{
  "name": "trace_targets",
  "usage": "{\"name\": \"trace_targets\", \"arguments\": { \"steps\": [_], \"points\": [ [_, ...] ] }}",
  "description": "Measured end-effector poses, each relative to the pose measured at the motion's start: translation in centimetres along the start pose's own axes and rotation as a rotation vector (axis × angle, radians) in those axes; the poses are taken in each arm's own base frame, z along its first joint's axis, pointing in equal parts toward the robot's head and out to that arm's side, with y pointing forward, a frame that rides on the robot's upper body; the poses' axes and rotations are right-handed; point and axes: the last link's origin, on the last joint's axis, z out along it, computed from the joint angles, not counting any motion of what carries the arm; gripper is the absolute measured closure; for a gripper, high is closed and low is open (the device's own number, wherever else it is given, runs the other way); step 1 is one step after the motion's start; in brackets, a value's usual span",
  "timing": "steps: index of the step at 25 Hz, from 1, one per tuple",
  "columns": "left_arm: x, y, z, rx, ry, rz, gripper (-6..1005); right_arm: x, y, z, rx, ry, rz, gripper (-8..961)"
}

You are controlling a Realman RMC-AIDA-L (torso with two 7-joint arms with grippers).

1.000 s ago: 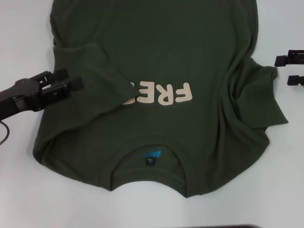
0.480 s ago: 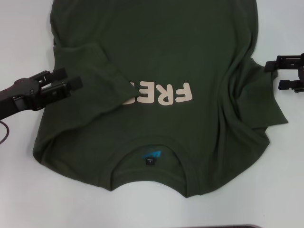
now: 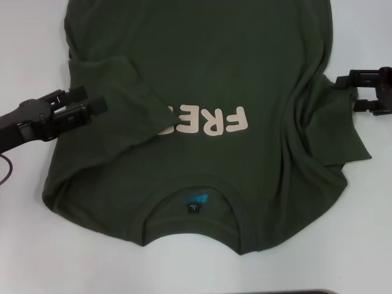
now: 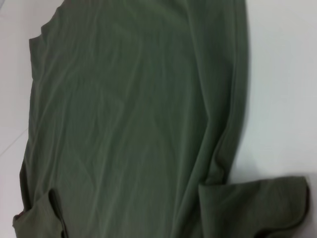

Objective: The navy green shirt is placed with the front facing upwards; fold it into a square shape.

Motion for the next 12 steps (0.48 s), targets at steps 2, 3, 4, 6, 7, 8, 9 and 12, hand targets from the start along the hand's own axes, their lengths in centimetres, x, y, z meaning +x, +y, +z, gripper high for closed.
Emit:
{"name": "trace_targets", "arguments": {
  "steps": [2,3,4,6,7,8,9,12],
  "points": [
    [0.0,0.0,0.0,0.0,0.003,0.0,139,0.0,0.2,0.4,-0.001,-0.005,-0.004,59],
    [0.1,0.0,0.0,0.0,0.005,0.001,139,0.1,0.3,0.6,-0.004,-0.002,-0.006,59],
    [0.1,0.0,0.0,0.0,0.007,0.001,139,0.1,0.4,0.8,-0.005,-0.004,-0.008,59],
    [0.1,0.0,0.0,0.0,0.008,0.001,139,0.2,0.5,1.1,-0.008,-0.004,-0.01,58],
    [0.1,0.0,0.0,0.0,0.008,0.002,139,0.2,0.6,1.2,-0.009,-0.004,-0.011,58],
    [0.1,0.0,0.0,0.0,0.009,0.002,139,0.2,0.7,1.3,-0.011,-0.003,-0.011,58],
    [0.1,0.0,0.0,0.0,0.009,0.002,139,0.3,0.8,1.4,-0.013,-0.001,-0.01,58],
    [0.1,0.0,0.0,0.001,0.01,0.002,139,0.4,0.8,1.7,-0.012,0.005,-0.008,58]
  ]
}}
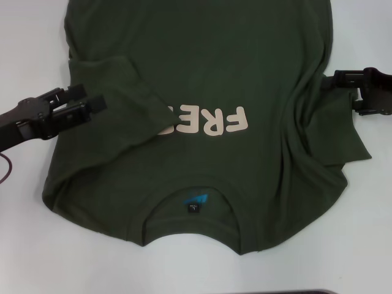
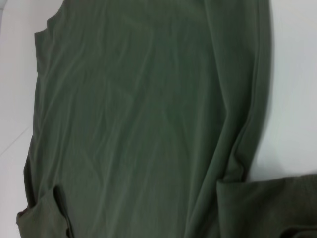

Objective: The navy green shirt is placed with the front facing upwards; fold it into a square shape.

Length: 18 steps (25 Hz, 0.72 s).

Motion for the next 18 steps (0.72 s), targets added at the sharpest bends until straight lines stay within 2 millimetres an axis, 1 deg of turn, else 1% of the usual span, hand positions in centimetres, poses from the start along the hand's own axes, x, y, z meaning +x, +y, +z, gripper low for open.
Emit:
{"name": "trace_targets", "arguments": {
  "steps": [12,18],
  "points": [
    [0.04,-0.02,0.04,0.0,0.0,0.001,139,0.41,-0.41,0.02,0.004,0.005,0.015,85],
    [0.08,-0.01,0.04,0.0,0.003,-0.001,139,0.42,-0.62,-0.27,0.007,0.01,0.014,288]
  ]
}}
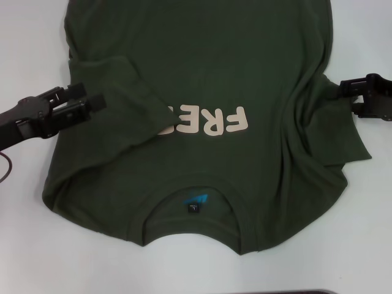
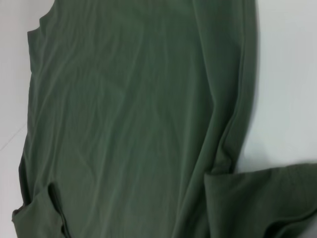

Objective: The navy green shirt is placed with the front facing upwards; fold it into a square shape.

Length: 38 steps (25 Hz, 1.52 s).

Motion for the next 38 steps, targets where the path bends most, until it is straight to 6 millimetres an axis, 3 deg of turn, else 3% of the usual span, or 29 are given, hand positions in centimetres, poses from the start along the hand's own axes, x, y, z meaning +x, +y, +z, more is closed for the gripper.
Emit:
{"name": "trace_targets", "arguments": {
  "steps": [11,16,21,30,38],
  "points": [
    [0.1,0.0,0.0,-0.003,0.008,-0.001,139,0.0,0.0,-0.1,0.003,0.003,0.001,529],
    [0.1,0.0,0.0,-0.002,0.009,-0.001,139,0.1,-0.3,-0.1,0.021,0.011,0.0,772],
    [0.2,0.0,0.0,-0.001,0.008,-0.001,139,0.1,-0.2,-0.3,0.017,0.022,-0.004,937],
    [0.2,0.0,0.0,-0.002,0.009,0.0,139,0.1,-1.6,-3.6,0.026,0.054,0.043,938],
    [0.3,0.1,0.4,-0.01,0.011,-0.002,139,-1.2,-2.4,-6.3,0.036,-0.009,0.065,937]
  ]
}}
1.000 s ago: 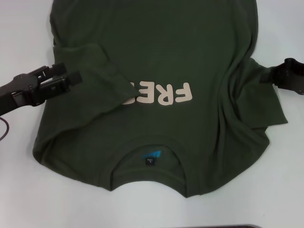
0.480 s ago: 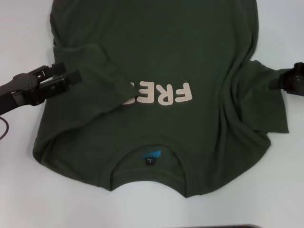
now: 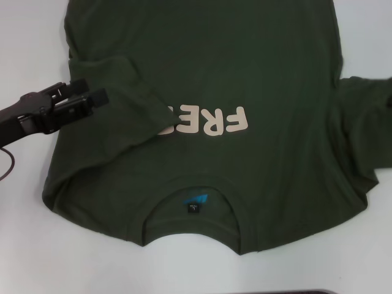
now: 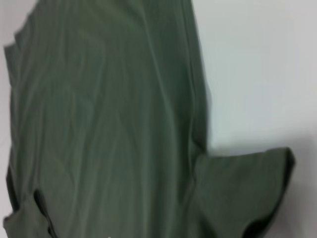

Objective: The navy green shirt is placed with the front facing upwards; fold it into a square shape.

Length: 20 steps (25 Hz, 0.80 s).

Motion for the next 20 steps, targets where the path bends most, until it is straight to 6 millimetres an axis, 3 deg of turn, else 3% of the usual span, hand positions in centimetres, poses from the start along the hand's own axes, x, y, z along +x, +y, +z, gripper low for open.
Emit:
{"name": "trace_targets", "arguments": {
  "steps": [6,20],
  "points": [
    [0.0,0.0,0.0,-0.002,0.0,-0.002,139,-1.0,0.7,-1.6,-0.014,-0.027,-0.023,938],
    [0.0,-0.1,0.1,0.008,0.003,-0.002,139,-0.7,1.3,-2.2,-0.07,0.001,-0.011,937]
  ]
}}
